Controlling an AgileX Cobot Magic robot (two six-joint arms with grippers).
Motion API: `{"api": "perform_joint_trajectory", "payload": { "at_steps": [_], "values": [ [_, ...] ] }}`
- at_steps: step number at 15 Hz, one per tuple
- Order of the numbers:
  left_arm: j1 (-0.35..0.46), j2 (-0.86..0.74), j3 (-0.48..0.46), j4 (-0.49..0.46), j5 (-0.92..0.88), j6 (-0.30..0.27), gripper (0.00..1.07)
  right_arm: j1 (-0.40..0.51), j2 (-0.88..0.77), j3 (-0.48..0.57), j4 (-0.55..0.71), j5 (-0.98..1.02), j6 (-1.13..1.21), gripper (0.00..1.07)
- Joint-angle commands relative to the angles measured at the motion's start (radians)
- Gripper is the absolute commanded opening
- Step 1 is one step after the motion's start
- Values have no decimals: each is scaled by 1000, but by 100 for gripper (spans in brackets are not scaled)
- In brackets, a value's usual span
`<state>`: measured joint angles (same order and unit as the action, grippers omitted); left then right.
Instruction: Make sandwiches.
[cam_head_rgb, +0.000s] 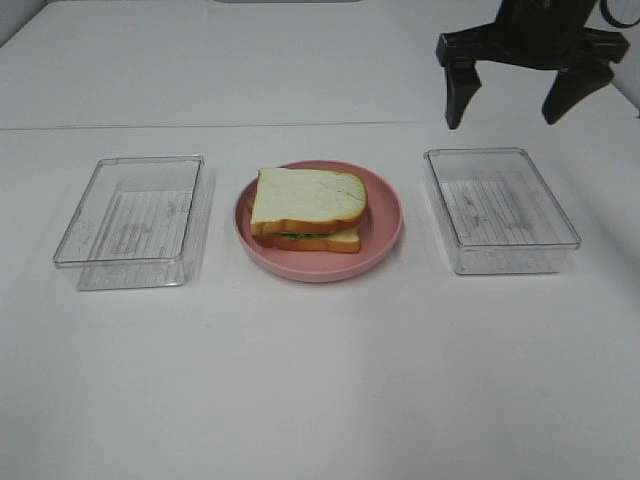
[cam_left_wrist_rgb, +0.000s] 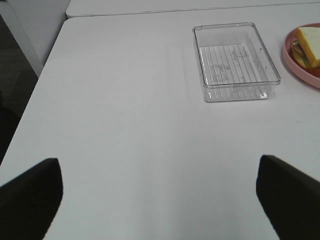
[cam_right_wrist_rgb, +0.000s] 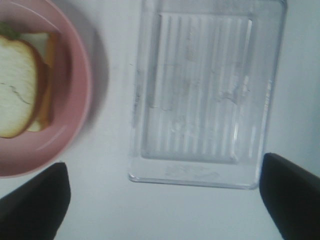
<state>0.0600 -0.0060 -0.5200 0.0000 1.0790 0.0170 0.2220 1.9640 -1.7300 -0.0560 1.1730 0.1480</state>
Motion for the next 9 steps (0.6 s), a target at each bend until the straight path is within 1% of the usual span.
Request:
{"api": "perform_joint_trajectory", "payload": {
  "at_steps": [1,2,3,4,5,6,7,8,9],
  "values": [
    [4,-14,3,-6,-4,1,98,-74,-4,-4,-23,36,14,99],
    [4,-14,3,-6,-4,1,98,-115,-5,-4,-22,56,6,99],
    [4,-14,3,-6,-4,1,98,-129,-5,-4,-18,79,-4,98],
    [4,-14,3,-6,-4,1,98,-166,-13,12,25,156,-51,98],
    [4,-14,3,-6,-4,1,98,-167,-30,33,42,156,-56,98],
    [4,-14,3,-6,-4,1,98,-167,-81,104,56,144,-67,97],
    [4,-14,3,-6,-4,1,98,-164,-199,240,80,85,-66,96],
    [4,-14,3,-6,-4,1,98,-164,-313,342,90,41,-66,96],
    [4,-14,3,-6,-4,1,98,-164,-375,400,90,19,-65,96]
  ]
}}
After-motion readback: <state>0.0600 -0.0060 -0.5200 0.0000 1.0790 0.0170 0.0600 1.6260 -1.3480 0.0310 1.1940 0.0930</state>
